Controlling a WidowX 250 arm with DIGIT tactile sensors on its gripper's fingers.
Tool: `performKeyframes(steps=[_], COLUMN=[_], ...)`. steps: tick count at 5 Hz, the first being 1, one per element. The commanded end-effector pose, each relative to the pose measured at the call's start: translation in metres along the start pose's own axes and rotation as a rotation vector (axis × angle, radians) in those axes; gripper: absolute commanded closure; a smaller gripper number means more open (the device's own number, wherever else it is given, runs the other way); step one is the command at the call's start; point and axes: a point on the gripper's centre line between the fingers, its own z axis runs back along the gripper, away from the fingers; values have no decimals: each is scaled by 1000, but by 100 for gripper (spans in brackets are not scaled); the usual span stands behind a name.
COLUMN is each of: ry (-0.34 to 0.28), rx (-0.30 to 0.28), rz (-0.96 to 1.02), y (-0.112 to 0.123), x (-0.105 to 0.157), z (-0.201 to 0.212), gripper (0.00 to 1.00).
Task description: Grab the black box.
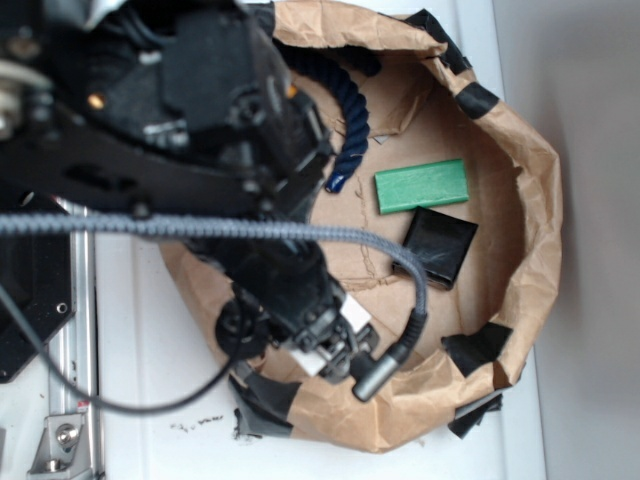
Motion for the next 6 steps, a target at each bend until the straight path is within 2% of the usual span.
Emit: performKeyframes(steps=[1,2,3,4,5,6], ry=[-119,-160,-171,-161,-183,-166], rx=[26,27,51,55,58,65], rz=[92,133,166,186,218,196], y=[1,3,12,18,21,25], x=[39,51,61,63,66,65], z=[-35,-46,-50,-54,-65,-82], gripper=[0,0,0,0,0,0])
